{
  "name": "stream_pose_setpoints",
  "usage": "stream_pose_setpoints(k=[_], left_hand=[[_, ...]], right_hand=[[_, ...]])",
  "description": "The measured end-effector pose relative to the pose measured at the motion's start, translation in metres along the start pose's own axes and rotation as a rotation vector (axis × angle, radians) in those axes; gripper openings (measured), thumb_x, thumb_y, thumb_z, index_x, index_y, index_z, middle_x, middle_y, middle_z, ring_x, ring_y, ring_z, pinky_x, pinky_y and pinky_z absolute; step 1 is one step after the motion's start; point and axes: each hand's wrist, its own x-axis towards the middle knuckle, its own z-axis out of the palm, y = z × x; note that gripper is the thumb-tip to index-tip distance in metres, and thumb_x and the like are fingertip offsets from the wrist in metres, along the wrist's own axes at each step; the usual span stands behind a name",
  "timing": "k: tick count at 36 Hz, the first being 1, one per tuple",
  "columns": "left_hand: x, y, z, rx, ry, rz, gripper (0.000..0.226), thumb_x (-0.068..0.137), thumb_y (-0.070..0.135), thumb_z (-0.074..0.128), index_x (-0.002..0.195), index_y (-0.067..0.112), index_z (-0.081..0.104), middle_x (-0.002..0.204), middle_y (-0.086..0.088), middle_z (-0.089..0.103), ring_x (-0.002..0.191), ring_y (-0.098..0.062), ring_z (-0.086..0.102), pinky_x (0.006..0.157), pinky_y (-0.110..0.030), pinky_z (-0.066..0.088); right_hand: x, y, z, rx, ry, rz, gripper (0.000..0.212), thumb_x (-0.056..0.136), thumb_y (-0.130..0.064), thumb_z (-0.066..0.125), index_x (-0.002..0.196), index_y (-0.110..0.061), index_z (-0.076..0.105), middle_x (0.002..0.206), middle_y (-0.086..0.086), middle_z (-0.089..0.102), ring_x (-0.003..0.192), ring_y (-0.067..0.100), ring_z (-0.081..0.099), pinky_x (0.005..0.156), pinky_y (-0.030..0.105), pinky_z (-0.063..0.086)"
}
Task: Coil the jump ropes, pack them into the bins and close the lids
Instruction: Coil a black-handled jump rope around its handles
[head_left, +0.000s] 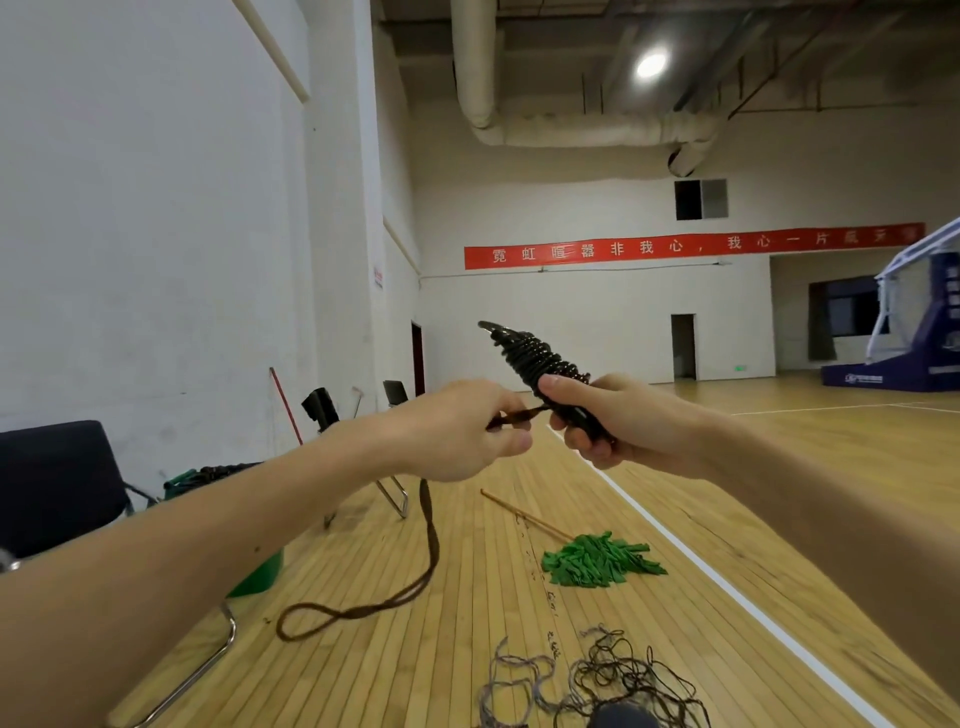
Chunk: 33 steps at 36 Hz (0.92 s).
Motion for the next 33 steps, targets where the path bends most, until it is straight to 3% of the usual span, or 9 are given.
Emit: stream_pose_setpoints(k=[2, 6, 9, 14, 19, 23, 26, 33], left_hand=[[-0.001, 0.0, -0.001, 0.091, 0.035, 0.004, 0.009, 0.102, 0.033, 0.054, 0.098, 0.029, 0.06, 0.081, 0.007, 0.061, 0.067, -0.008, 0.054, 0.063, -0.027, 0.041], [0.003, -0.003, 0.001, 0.43, 0.259, 0.079, 0.016, 0.104, 0.03, 0.05, 0.099, 0.019, 0.061, 0.087, 0.004, 0.061, 0.08, -0.017, 0.058, 0.076, -0.038, 0.051], [0.005, -0.005, -0.001, 0.496, 0.345, 0.137, 0.023, 0.104, 0.031, 0.049, 0.105, 0.017, 0.067, 0.092, 0.006, 0.057, 0.082, -0.015, 0.055, 0.078, -0.038, 0.051], [0.002, -0.006, -0.007, 0.513, 0.285, 0.241, 0.023, 0.101, 0.031, 0.054, 0.11, 0.017, 0.071, 0.099, 0.005, 0.063, 0.085, -0.014, 0.059, 0.076, -0.036, 0.051], [0.001, -0.008, -0.015, 0.476, 0.286, 0.295, 0.019, 0.096, 0.03, 0.064, 0.099, 0.013, 0.07, 0.092, 0.001, 0.068, 0.076, -0.012, 0.056, 0.07, -0.038, 0.052], [0.004, -0.007, -0.015, 0.461, 0.223, 0.345, 0.018, 0.093, 0.032, 0.067, 0.098, 0.014, 0.067, 0.091, 0.003, 0.068, 0.07, -0.003, 0.049, 0.064, -0.02, 0.043], [0.006, -0.005, -0.016, 0.438, 0.163, 0.383, 0.021, 0.091, 0.033, 0.069, 0.098, 0.014, 0.067, 0.089, 0.005, 0.066, 0.073, -0.006, 0.051, 0.065, -0.017, 0.041], [0.007, 0.012, -0.017, 0.384, 0.067, 0.454, 0.028, 0.084, 0.041, 0.073, 0.093, 0.016, 0.068, 0.079, 0.012, 0.059, 0.07, 0.003, 0.052, 0.069, -0.022, 0.047]], right_hand=[[0.001, 0.001, 0.001, -0.005, 0.001, 0.006, 0.046, 0.097, -0.052, 0.055, 0.094, -0.006, 0.058, 0.065, 0.0, 0.049, 0.053, 0.011, 0.038, 0.049, 0.02, 0.035], [0.006, 0.0, 0.001, -0.003, 0.055, 0.013, 0.044, 0.097, -0.052, 0.057, 0.094, -0.008, 0.056, 0.064, 0.0, 0.05, 0.051, 0.011, 0.039, 0.049, 0.021, 0.034], [0.007, 0.003, 0.001, -0.027, 0.054, 0.049, 0.044, 0.098, -0.051, 0.057, 0.093, -0.008, 0.055, 0.063, 0.0, 0.05, 0.051, 0.011, 0.039, 0.05, 0.022, 0.034], [0.002, 0.004, -0.001, -0.097, -0.05, 0.118, 0.041, 0.098, -0.05, 0.057, 0.094, -0.009, 0.054, 0.063, -0.002, 0.049, 0.052, 0.01, 0.039, 0.05, 0.021, 0.033], [-0.004, -0.002, 0.002, -0.272, -0.132, 0.175, 0.042, 0.095, -0.051, 0.06, 0.092, -0.009, 0.055, 0.064, -0.001, 0.05, 0.053, 0.01, 0.043, 0.049, 0.019, 0.039], [-0.007, -0.007, 0.004, -0.378, -0.201, 0.242, 0.043, 0.091, -0.053, 0.063, 0.087, -0.01, 0.058, 0.061, -0.002, 0.053, 0.05, 0.01, 0.046, 0.048, 0.02, 0.042], [-0.011, -0.011, 0.006, -0.493, -0.237, 0.267, 0.044, 0.092, -0.053, 0.062, 0.086, -0.01, 0.058, 0.059, -0.003, 0.053, 0.048, 0.01, 0.046, 0.047, 0.019, 0.041], [-0.019, -0.023, 0.018, -0.805, -0.298, 0.235, 0.044, 0.095, -0.055, 0.059, 0.087, -0.012, 0.056, 0.057, -0.006, 0.052, 0.043, 0.009, 0.046, 0.048, 0.019, 0.043]])
